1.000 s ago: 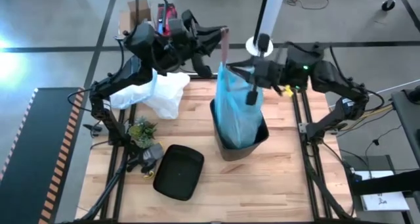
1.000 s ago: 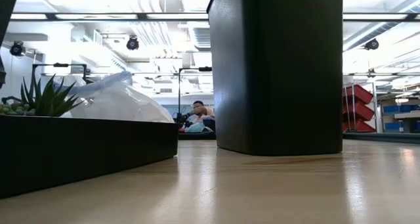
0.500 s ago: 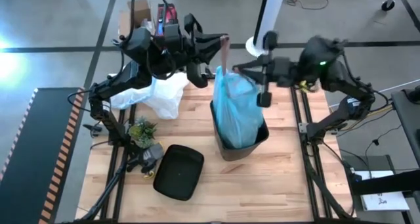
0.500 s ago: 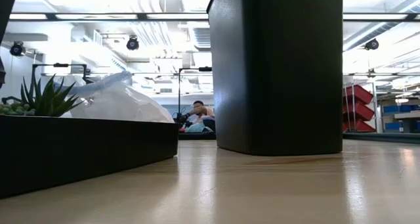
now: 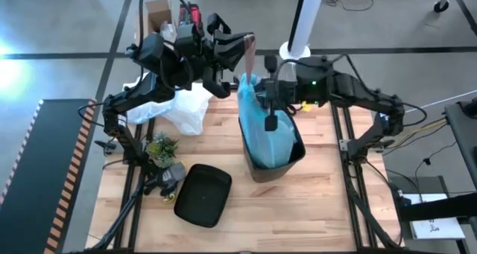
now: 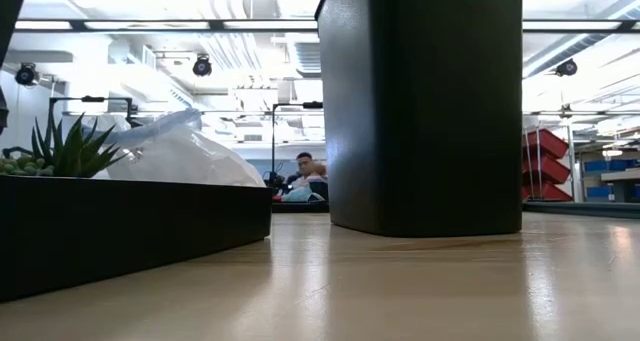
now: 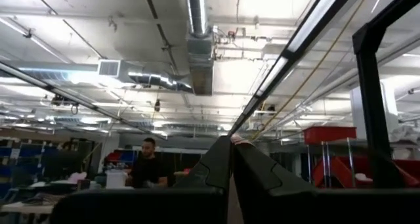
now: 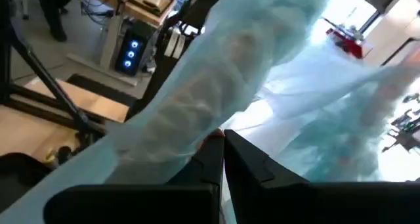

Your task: Place trash/remove bag and relplace

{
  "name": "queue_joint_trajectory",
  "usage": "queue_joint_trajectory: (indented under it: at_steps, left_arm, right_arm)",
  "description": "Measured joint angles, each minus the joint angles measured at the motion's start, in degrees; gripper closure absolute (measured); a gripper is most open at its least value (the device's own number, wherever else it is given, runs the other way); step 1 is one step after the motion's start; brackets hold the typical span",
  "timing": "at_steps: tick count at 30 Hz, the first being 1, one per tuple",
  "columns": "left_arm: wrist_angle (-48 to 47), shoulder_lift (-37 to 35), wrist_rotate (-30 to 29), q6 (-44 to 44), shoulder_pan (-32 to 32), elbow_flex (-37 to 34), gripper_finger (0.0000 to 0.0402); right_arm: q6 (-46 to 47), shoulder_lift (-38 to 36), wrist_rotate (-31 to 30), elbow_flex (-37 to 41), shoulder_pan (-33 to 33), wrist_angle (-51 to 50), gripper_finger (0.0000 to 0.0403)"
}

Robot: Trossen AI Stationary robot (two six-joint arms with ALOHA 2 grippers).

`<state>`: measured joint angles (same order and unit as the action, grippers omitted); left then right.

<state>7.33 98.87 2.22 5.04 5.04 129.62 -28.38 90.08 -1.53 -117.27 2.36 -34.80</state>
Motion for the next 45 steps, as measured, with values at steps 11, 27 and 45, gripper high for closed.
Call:
queue_joint_trajectory:
  at_steps: [11,27,45]
  left_arm:
    - [-15.0,-1.2,-7.8,-6.4,0.0,0.0,0.0399]
    - [-8.4,-1.1,-8.8,-7.8,1.3,-13.5,0.0401]
    - [-2.7,-2.4,-3.3,-6.2,0.5,-18.6,0.04]
  right_arm:
    - [-0.3,-8.5,-2.4,-0.4,-0.1,-0.2,0.0403]
    - [-2.6,-12.5,-9.1,-0.3,0.1,2.1,0.0403]
    - [-2.3,-13.1,-9.2,-0.6,0.2,2.3,0.0403]
